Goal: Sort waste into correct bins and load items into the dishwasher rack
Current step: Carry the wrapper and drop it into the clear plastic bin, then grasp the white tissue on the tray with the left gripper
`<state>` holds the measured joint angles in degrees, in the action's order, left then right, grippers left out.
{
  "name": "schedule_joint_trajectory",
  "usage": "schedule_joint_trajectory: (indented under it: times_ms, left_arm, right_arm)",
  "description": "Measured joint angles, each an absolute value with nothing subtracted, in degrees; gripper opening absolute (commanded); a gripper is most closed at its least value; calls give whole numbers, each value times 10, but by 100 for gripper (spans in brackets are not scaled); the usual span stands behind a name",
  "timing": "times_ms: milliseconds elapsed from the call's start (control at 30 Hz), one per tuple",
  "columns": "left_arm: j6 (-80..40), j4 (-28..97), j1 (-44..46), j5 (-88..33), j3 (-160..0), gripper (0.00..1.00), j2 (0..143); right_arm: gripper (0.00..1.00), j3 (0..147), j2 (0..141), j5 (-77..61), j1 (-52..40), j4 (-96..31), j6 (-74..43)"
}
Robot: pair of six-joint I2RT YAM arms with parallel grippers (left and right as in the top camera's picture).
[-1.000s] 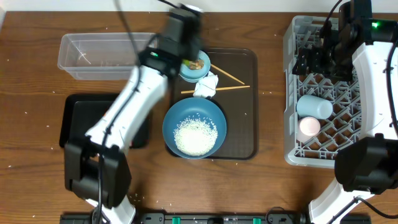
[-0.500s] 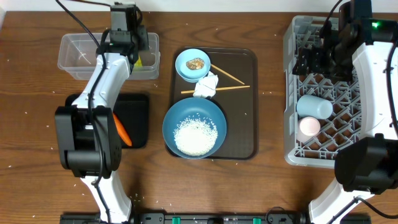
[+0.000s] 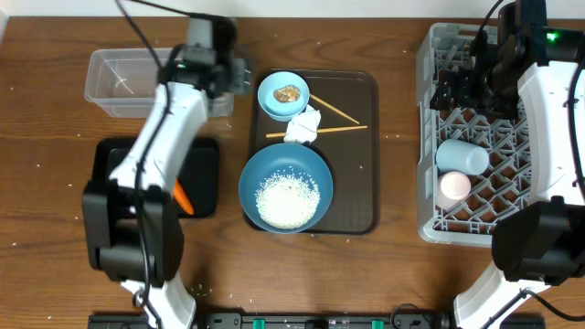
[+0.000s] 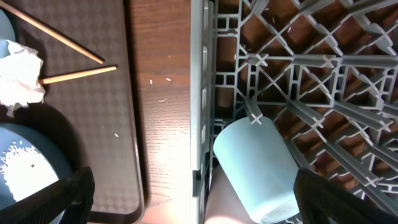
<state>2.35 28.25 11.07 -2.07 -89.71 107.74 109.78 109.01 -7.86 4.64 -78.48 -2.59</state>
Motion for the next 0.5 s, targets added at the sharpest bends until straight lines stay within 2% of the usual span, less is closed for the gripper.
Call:
schedule_joint_trajectory:
  times_ms: [267,500]
  left_arm:
    - [35,341,241,-47,-897,73,1084]
    - [-81,342,289,-32,-897,72,1122]
  right_arm:
    - [95,1098,1090,-78,46,-784,-26]
    - [95,1098,1090,-78,46,-784,-26]
